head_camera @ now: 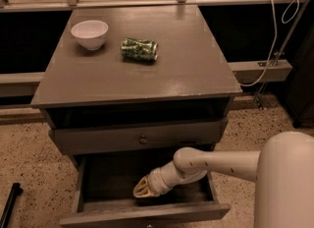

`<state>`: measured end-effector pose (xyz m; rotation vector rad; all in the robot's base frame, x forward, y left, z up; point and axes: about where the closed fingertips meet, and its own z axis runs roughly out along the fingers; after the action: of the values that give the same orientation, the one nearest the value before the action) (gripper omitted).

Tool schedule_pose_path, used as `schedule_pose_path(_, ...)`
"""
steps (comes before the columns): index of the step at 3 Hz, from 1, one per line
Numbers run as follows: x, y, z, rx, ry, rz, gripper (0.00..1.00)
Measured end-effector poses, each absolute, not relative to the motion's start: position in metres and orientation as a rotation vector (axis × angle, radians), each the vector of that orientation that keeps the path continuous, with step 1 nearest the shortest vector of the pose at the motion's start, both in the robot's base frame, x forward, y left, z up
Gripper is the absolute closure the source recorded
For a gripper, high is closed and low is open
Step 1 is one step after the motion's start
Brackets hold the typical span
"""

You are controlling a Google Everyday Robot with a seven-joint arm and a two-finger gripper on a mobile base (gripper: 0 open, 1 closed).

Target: Open middle drawer

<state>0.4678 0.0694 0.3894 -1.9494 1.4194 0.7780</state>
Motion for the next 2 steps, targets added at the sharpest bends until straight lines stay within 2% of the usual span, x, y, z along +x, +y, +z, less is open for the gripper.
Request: schedule_pose_path(2,0.452,0.077,0.370,-1.927,1.420,0.859,1.00)
